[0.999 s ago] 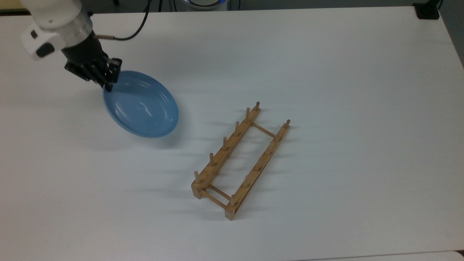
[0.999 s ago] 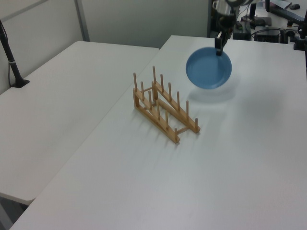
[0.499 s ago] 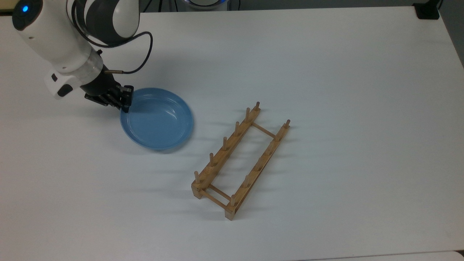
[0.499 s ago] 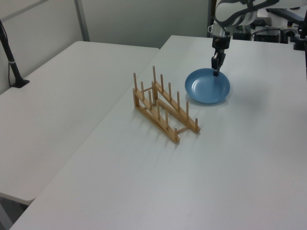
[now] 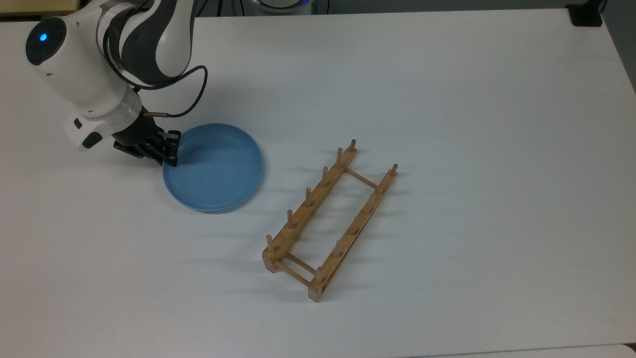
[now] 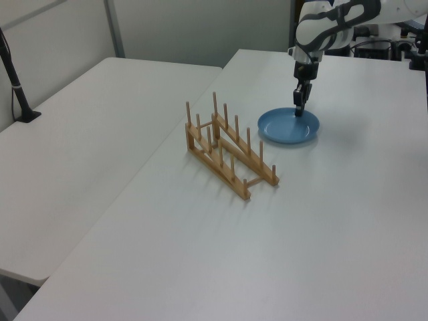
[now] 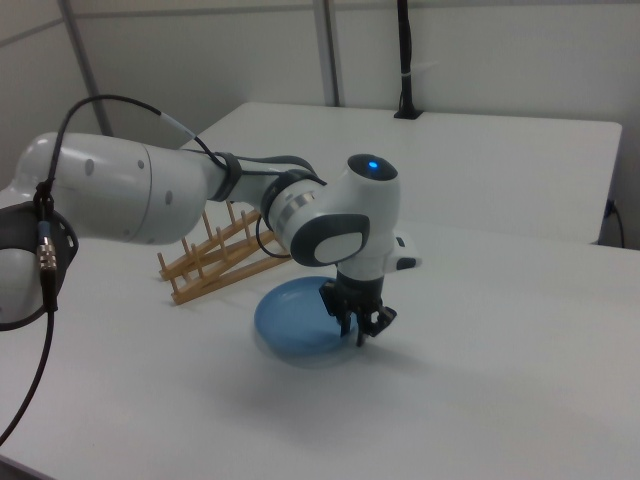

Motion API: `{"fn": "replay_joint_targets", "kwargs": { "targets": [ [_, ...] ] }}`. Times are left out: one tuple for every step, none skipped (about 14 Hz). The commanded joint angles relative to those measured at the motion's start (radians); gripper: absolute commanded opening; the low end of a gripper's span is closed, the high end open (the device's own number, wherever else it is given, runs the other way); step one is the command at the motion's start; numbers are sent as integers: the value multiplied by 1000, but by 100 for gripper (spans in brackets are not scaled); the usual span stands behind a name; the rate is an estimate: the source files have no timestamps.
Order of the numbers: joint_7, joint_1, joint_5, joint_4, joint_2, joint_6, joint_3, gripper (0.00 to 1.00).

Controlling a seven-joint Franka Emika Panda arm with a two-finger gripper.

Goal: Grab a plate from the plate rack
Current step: 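Carry the plate away from the rack and lower it onto the table, then open the gripper, release the plate rim, and raise the arm away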

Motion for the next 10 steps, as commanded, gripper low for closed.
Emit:
{"fn": "replay_joint_targets", "kwargs": {
  "targets": [
    [-31,-16,-3,-7,-12,13,-28,100],
    [-36,-16,-3,-7,-23,-3,-54,100],
    [-33,-16,-3,-6,-31,-7,-60,100],
    [-25,-13,-3,-3,-52,-7,-62,100],
    [-22,-7,-3,-3,-78,-9,-62,100],
    [-10,5,-6,-4,-104,-17,-62,100],
    [22,36,-15,-3,-135,-27,-63,100],
    [74,68,-49,-3,-176,-36,-63,100],
    [146,103,-119,-6,-221,-52,-63,100],
    [232,140,-208,-6,-267,-94,-63,100]
  ]
}}
